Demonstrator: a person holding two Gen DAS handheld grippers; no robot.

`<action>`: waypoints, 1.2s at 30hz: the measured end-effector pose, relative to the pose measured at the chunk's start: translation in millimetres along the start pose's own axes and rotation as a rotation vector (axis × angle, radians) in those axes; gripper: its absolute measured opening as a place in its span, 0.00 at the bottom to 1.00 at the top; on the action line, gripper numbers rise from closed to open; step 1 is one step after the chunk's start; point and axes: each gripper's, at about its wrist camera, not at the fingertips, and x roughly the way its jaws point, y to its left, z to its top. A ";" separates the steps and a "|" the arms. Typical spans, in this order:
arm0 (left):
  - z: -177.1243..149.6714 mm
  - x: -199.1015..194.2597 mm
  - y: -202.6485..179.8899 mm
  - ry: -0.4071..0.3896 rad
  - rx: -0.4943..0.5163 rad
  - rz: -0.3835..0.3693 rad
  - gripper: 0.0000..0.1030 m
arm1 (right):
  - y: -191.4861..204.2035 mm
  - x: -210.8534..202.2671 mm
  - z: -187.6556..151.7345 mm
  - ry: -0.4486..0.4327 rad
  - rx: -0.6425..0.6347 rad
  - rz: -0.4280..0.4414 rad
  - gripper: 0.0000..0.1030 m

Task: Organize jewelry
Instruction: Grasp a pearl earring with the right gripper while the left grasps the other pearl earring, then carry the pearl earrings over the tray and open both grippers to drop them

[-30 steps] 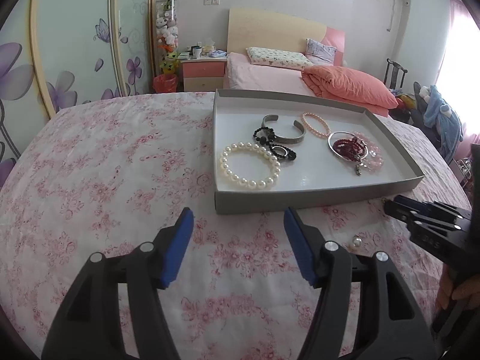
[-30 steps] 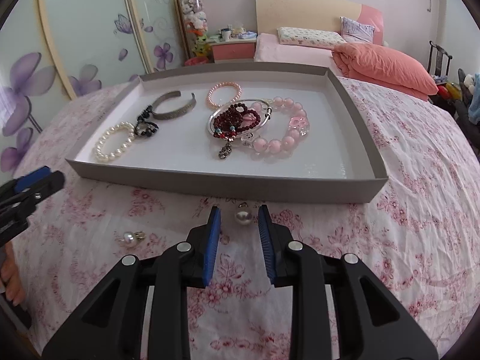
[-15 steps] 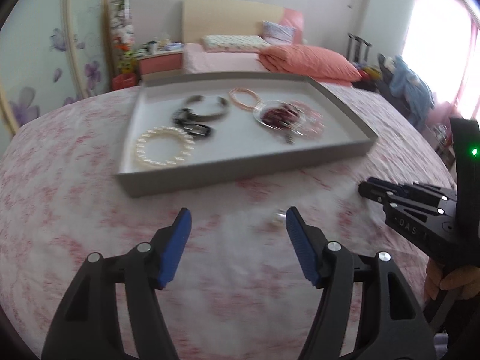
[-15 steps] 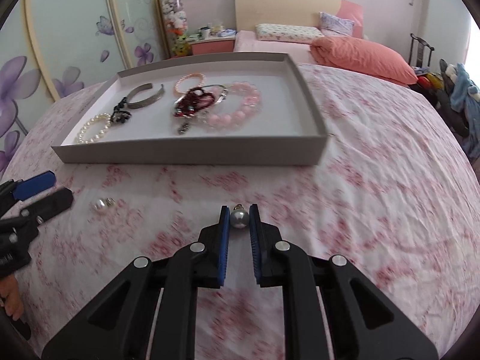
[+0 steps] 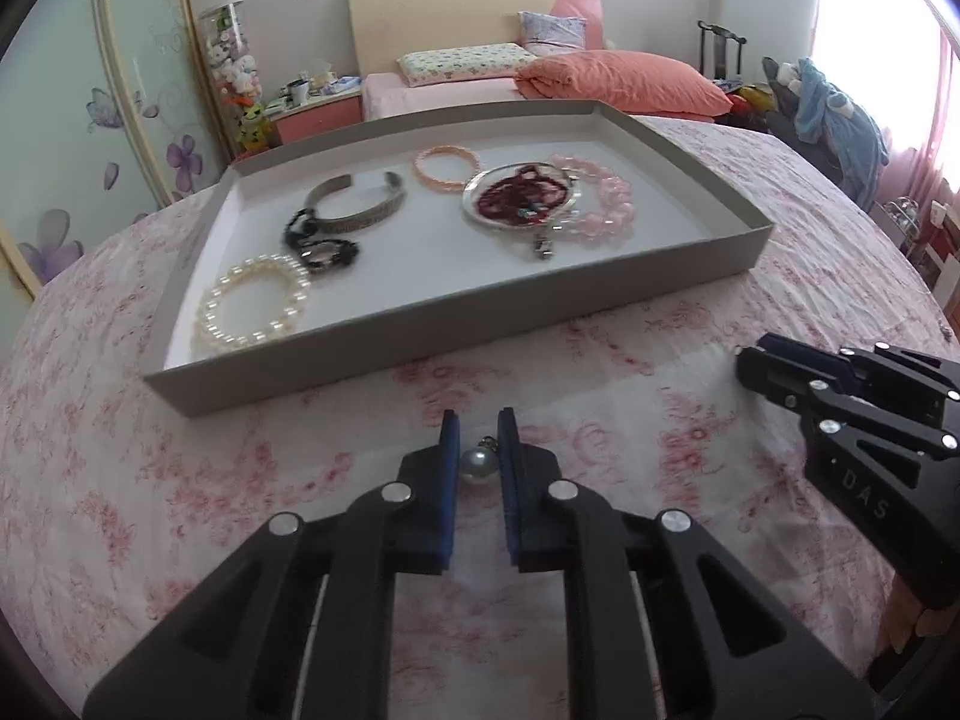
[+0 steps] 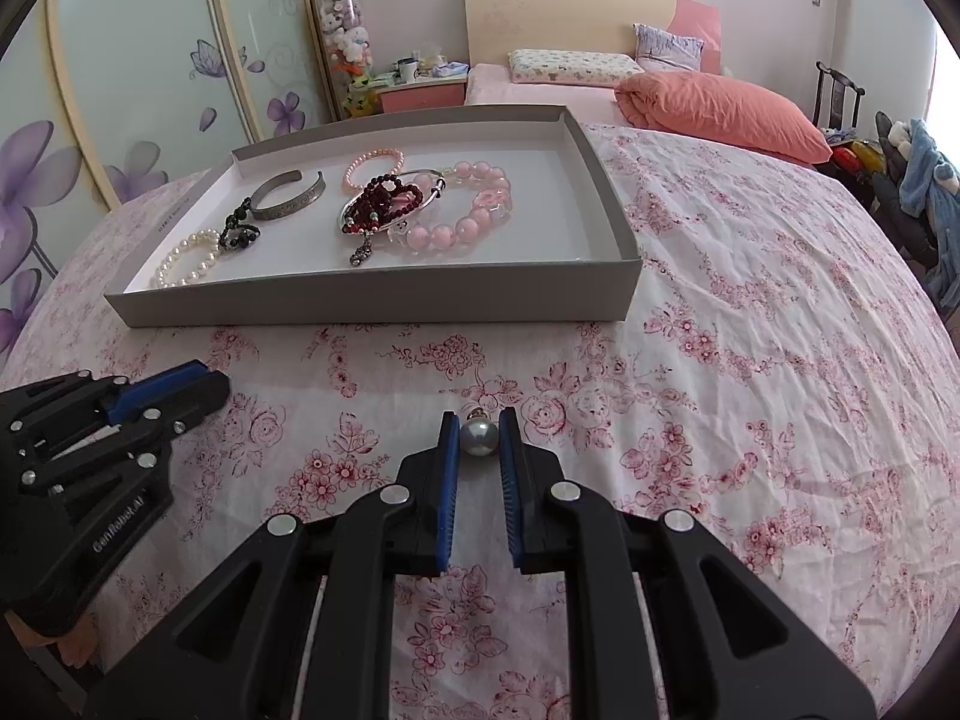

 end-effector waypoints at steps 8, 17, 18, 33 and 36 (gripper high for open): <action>-15.6 -11.1 59.0 0.004 -0.077 0.092 0.14 | 31.8 5.9 4.4 0.008 -0.064 0.039 0.14; -19.9 -16.1 65.4 -0.003 -0.104 0.088 0.14 | 44.3 7.0 3.2 0.005 -0.096 0.026 0.14; -20.0 -16.1 66.9 -0.003 -0.107 0.084 0.14 | 43.1 6.8 3.1 0.004 -0.096 0.026 0.14; -20.7 -16.4 68.4 -0.002 -0.104 0.087 0.14 | 44.3 6.8 2.6 0.004 -0.102 0.019 0.14; -20.9 -16.5 69.5 -0.002 -0.102 0.087 0.14 | 44.1 7.4 3.0 0.005 -0.099 0.022 0.14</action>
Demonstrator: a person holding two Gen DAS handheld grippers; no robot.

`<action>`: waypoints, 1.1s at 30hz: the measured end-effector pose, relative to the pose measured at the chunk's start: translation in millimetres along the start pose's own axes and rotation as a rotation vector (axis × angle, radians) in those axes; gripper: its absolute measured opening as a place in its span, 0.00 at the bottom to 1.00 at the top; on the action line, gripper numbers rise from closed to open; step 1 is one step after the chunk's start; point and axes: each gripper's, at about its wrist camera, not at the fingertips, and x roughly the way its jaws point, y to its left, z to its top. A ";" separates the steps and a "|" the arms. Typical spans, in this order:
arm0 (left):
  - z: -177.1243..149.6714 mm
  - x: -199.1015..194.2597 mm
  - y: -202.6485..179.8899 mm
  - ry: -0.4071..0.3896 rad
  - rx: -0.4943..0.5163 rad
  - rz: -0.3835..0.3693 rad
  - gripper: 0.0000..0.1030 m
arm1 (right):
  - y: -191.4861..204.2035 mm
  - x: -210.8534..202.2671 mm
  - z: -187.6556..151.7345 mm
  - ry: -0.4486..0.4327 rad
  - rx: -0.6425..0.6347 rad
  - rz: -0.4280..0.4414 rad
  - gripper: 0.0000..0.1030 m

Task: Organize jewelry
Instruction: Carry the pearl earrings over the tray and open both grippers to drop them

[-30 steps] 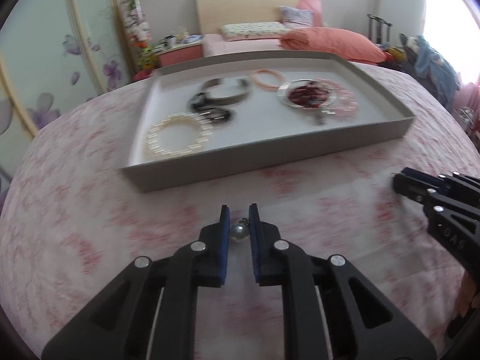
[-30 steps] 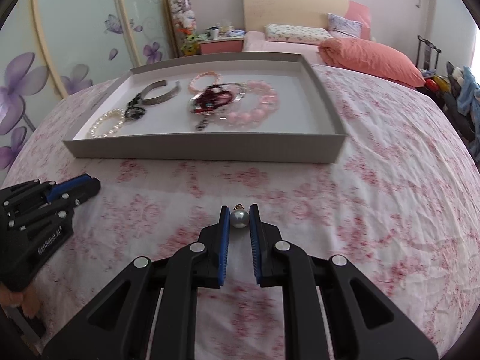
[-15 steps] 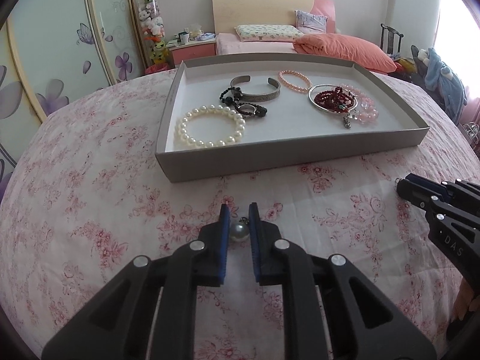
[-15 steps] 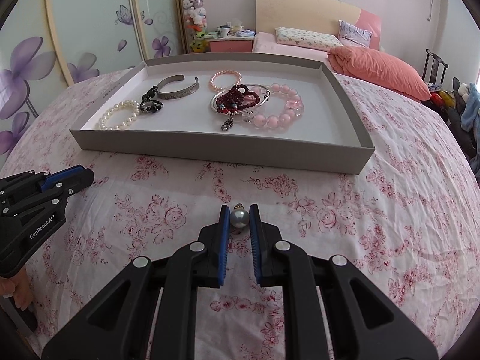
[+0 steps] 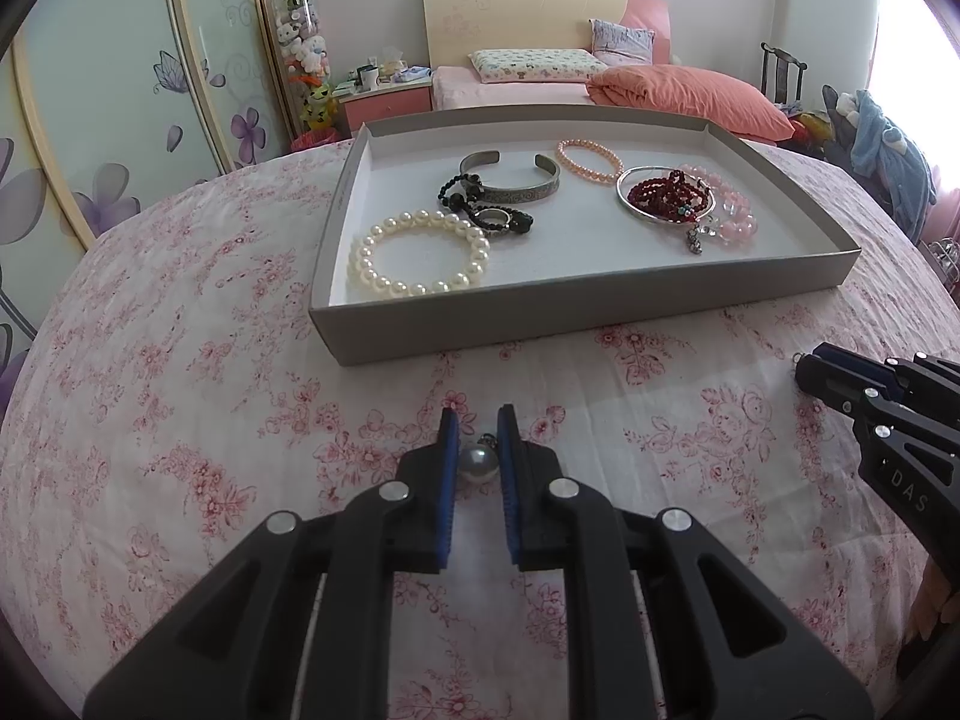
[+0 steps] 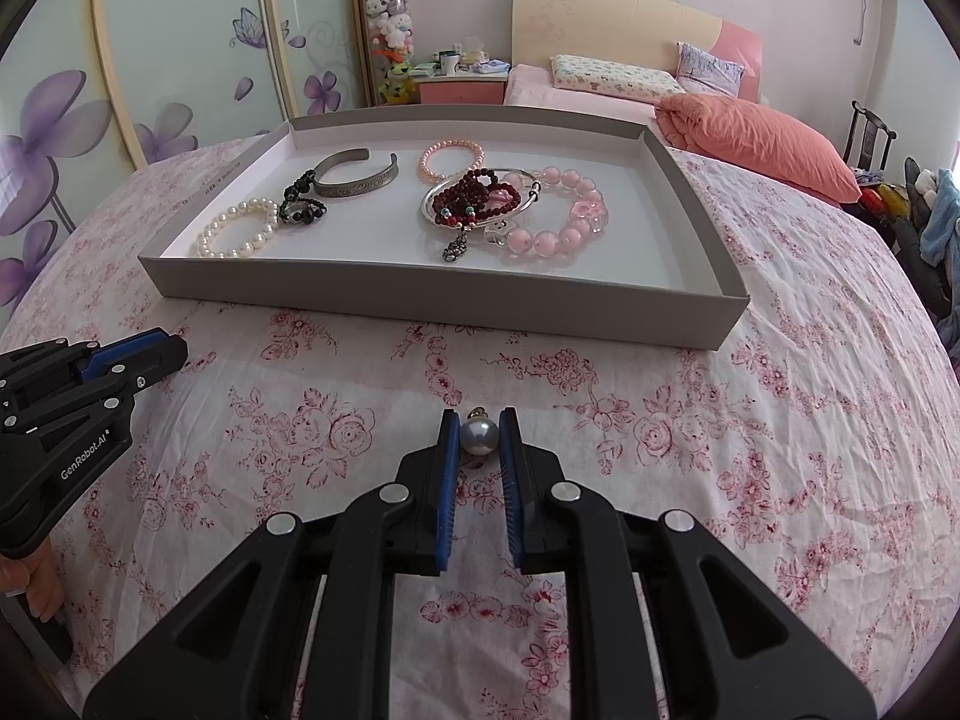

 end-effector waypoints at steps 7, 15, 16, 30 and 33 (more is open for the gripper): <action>-2.1 -3.8 6.9 -0.003 -0.038 -0.056 0.13 | -6.4 -3.9 -2.1 -0.001 0.051 0.034 0.14; -11.3 -54.4 11.6 -0.185 -0.082 -0.104 0.13 | -6.3 -64.5 -3.7 -0.239 0.068 0.011 0.14; -11.7 -60.4 9.1 -0.212 -0.079 -0.098 0.13 | -4.0 -72.4 -4.6 -0.278 0.061 0.003 0.14; -15.8 -107.4 -15.2 -0.481 -0.011 -0.001 0.13 | 22.1 -121.0 -4.1 -0.632 -0.024 -0.093 0.14; -13.3 -107.1 -15.8 -0.481 -0.014 -0.006 0.13 | 22.2 -120.5 -3.2 -0.634 -0.023 -0.091 0.14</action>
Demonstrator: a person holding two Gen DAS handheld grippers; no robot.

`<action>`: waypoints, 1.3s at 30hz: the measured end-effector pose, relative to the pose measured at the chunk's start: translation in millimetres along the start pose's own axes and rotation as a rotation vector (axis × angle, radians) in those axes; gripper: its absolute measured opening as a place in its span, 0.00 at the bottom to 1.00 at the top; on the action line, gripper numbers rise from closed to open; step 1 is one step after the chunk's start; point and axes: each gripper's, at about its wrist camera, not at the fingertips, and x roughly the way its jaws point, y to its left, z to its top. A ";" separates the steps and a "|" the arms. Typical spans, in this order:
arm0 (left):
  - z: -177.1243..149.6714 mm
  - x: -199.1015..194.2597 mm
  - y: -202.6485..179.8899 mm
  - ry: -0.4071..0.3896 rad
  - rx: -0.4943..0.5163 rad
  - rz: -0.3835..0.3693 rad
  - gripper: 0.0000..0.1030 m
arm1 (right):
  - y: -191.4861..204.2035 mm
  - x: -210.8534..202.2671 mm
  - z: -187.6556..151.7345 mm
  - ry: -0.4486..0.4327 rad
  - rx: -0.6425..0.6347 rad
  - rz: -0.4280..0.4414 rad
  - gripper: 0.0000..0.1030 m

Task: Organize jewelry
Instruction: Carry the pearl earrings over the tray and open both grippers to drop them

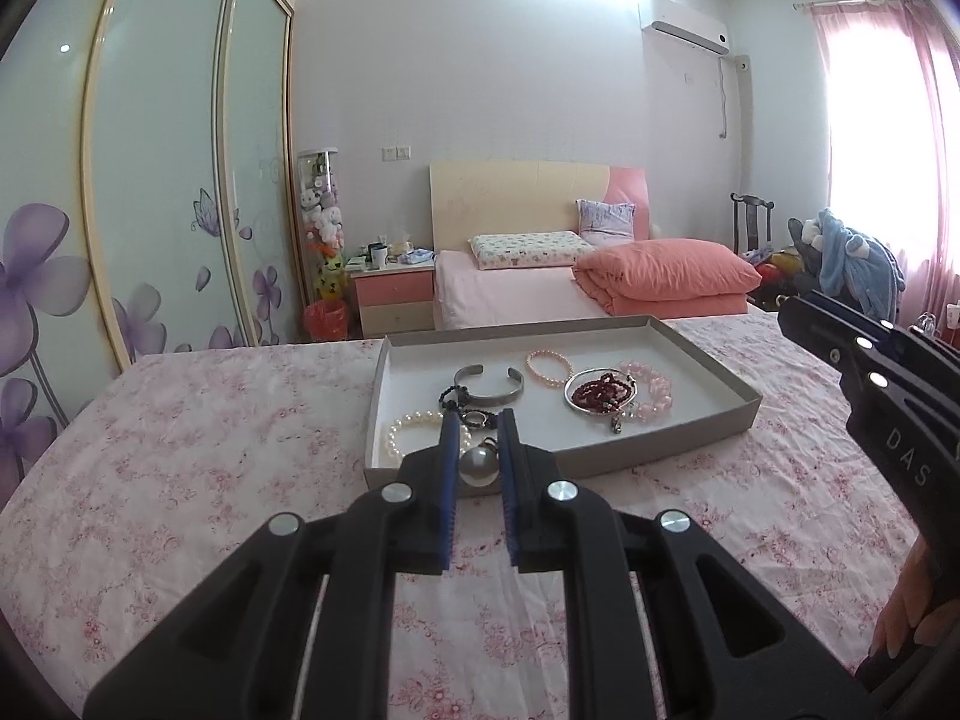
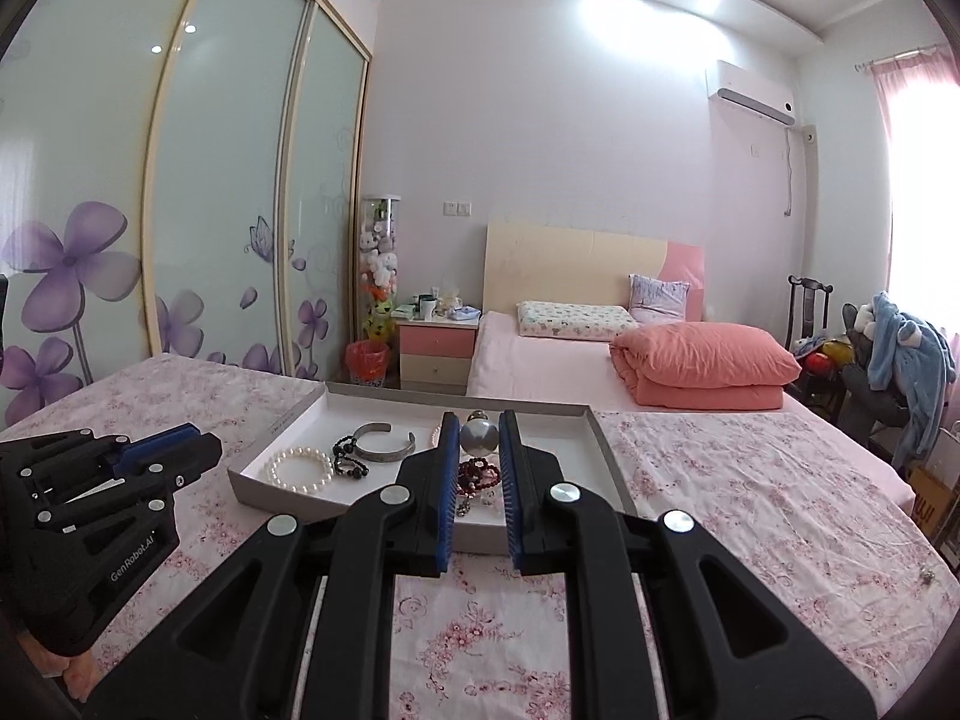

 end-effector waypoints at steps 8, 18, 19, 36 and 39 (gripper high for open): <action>4.5 -0.4 -1.5 -0.016 -0.005 -0.003 0.13 | 1.1 -0.1 2.7 -0.007 0.008 -0.001 0.14; 9.7 8.9 -0.3 -0.010 -0.008 -0.010 0.13 | -4.7 3.7 8.6 -0.012 0.024 -0.003 0.14; 12.5 11.2 -0.1 -0.013 -0.008 -0.011 0.13 | -6.2 5.7 11.4 -0.015 0.028 -0.005 0.14; 42.7 113.8 6.6 0.060 -0.049 -0.035 0.13 | -17.8 117.6 15.9 0.165 0.122 0.001 0.14; 42.5 129.7 6.7 0.088 -0.052 -0.043 0.13 | -17.4 134.4 15.2 0.213 0.142 0.019 0.14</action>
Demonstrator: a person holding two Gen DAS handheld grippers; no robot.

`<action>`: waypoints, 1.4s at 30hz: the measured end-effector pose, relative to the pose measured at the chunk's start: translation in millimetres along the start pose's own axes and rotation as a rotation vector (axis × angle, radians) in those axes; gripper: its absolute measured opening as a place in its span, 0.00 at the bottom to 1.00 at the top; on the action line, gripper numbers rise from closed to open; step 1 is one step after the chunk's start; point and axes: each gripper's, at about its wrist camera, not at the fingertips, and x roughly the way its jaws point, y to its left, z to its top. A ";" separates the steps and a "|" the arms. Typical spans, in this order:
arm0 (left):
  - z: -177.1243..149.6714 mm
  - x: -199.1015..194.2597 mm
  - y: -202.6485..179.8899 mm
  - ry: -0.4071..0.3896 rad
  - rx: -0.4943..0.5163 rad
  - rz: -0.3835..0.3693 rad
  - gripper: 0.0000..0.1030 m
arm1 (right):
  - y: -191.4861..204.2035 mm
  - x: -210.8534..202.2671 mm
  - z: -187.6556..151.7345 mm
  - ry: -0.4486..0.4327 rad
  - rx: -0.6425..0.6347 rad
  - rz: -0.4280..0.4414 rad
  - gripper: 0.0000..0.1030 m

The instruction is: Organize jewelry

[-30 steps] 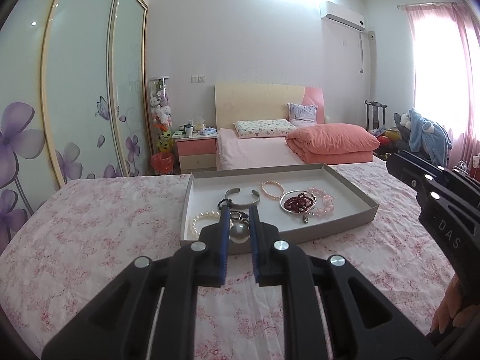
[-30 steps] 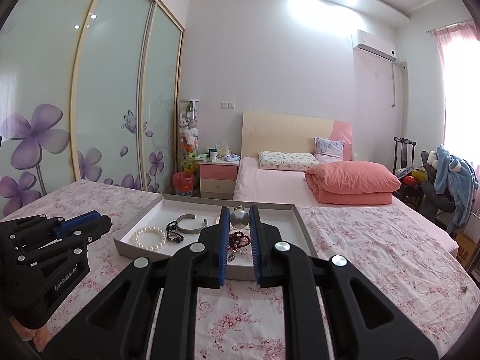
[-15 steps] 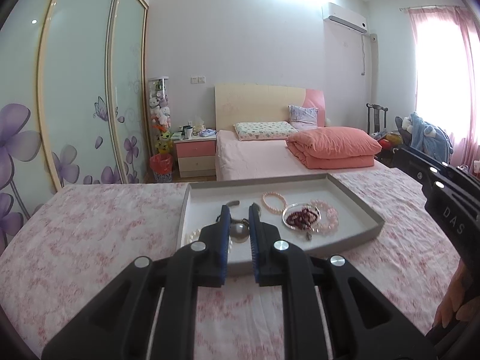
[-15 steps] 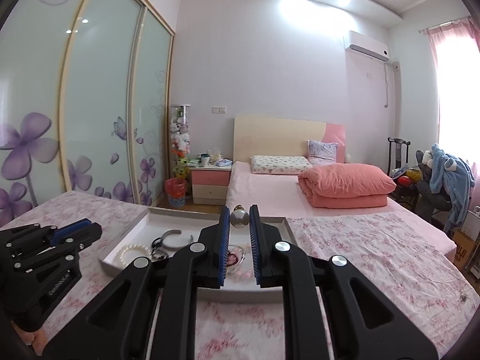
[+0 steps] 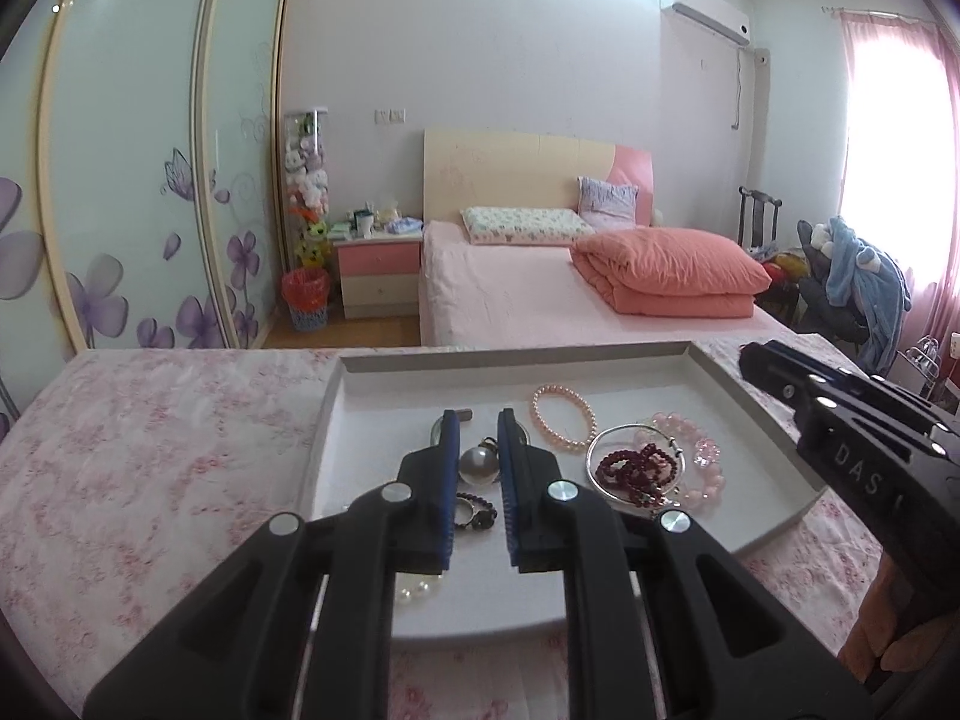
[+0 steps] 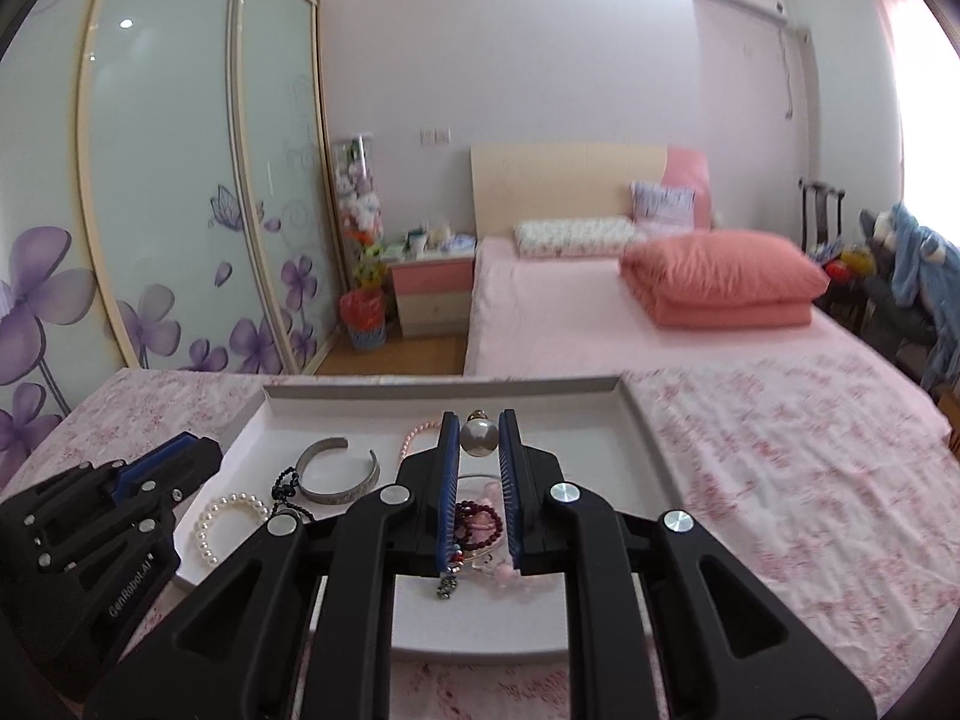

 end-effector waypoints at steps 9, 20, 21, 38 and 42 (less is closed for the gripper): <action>1.1 17.2 3.9 0.039 -0.032 -0.019 0.19 | -7.0 20.4 3.5 0.085 0.060 0.047 0.25; 6.9 -13.0 42.4 0.015 -0.133 -0.007 0.25 | -26.6 -10.3 4.2 0.055 0.124 0.030 0.33; 6.2 -18.8 45.5 0.010 -0.137 -0.002 0.25 | -25.3 -13.0 4.1 0.054 0.120 0.032 0.33; -18.7 -92.5 58.8 -0.014 -0.132 0.022 0.51 | 5.2 -73.8 -21.5 0.036 0.017 -0.028 0.71; -26.4 -114.6 56.5 -0.034 -0.120 0.031 0.63 | 9.0 -91.4 -28.2 0.032 -0.004 -0.056 0.83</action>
